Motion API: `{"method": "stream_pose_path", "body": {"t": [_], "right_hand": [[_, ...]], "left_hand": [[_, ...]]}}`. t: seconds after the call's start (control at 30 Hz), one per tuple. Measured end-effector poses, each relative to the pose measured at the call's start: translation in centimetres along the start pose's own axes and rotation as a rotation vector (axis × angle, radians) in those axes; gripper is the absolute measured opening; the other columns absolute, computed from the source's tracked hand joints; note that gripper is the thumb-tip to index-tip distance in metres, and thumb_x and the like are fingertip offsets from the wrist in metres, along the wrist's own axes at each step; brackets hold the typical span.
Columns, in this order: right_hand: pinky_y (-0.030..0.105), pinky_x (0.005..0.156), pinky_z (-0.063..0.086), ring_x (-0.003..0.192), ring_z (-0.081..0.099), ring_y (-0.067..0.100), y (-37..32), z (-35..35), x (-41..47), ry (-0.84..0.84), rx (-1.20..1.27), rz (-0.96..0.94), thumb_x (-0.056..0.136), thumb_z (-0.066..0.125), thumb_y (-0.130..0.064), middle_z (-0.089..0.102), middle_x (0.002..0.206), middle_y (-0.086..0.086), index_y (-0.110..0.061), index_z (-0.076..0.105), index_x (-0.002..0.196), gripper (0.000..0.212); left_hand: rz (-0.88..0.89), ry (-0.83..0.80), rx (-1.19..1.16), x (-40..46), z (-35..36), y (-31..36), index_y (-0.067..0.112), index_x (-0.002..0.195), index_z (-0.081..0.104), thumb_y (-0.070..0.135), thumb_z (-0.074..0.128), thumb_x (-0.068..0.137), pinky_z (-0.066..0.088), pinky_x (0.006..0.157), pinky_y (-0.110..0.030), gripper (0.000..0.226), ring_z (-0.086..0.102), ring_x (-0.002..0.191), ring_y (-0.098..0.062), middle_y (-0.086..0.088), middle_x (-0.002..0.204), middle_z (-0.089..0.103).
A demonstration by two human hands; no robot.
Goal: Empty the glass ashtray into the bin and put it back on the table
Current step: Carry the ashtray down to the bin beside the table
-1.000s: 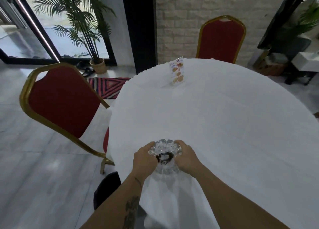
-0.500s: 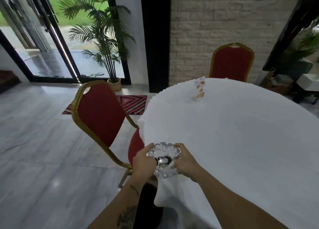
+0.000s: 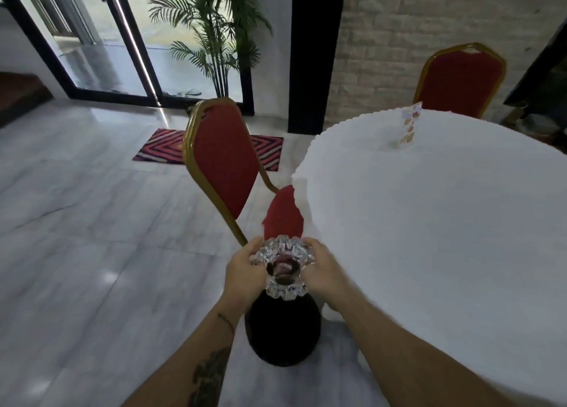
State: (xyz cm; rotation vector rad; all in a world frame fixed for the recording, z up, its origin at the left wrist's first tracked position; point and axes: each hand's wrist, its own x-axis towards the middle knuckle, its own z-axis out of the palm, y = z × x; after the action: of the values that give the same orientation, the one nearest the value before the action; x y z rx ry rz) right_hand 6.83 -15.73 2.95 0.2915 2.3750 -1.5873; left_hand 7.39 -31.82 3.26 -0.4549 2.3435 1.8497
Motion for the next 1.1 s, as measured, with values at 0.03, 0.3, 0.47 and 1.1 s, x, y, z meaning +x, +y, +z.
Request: {"method": "stream_pose_path", "body": {"t": [0.03, 0.3, 0.47, 1.1], "right_hand": [[0.034, 0.093, 0.052, 0.101, 0.060, 0.014, 0.6, 0.7, 0.2, -0.013, -0.030, 0.006, 0.076, 0.052, 0.001, 0.061, 0.104, -0.010, -0.031, 0.053, 0.124, 0.058], [0.032, 0.094, 0.048, 0.113, 0.058, 0.021, 9.0, 6.1, 4.2, -0.125, -0.208, 0.095, 0.078, 0.056, 0.003, 0.064, 0.121, -0.002, -0.042, 0.047, 0.127, 0.067], [0.037, 0.096, 0.052, 0.111, 0.061, 0.018, 18.3, 10.1, 9.4, -0.144, -0.245, 0.078, 0.075, 0.071, -0.007, 0.067, 0.118, -0.006, -0.050, 0.045, 0.123, 0.070], [0.044, 0.080, 0.057, 0.103, 0.063, 0.026, 40.3, 15.0, 23.3, -0.318, -0.062, 0.109, 0.092, 0.055, 0.001, 0.045, 0.142, -0.003, -0.038, 0.042, 0.146, 0.068]], "left_hand": [[-0.008, 0.009, 0.004, -0.2, -0.3, -0.6, 0.030, 0.126, 0.063, 0.004, 0.062, 0.087, 0.056, 0.096, -0.040, 0.047, 0.069, 0.096, -0.010, 0.014, 0.110, 0.070], [-0.135, 0.032, 0.026, 1.6, 0.2, -10.1, 0.034, 0.117, 0.068, -0.009, 0.054, 0.085, 0.052, 0.083, -0.023, 0.055, 0.062, 0.086, 0.005, 0.017, 0.103, 0.069], [-0.179, 0.020, -0.022, 6.1, 2.8, -20.4, 0.037, 0.113, 0.069, -0.011, 0.052, 0.083, 0.061, 0.087, -0.045, 0.059, 0.070, 0.099, -0.018, -0.002, 0.119, 0.071], [0.107, 0.117, -0.005, 16.3, 12.7, -45.3, 0.040, 0.111, 0.060, 0.004, 0.053, 0.094, 0.062, 0.084, -0.046, 0.041, 0.070, 0.102, -0.018, 0.001, 0.115, 0.070]]}}
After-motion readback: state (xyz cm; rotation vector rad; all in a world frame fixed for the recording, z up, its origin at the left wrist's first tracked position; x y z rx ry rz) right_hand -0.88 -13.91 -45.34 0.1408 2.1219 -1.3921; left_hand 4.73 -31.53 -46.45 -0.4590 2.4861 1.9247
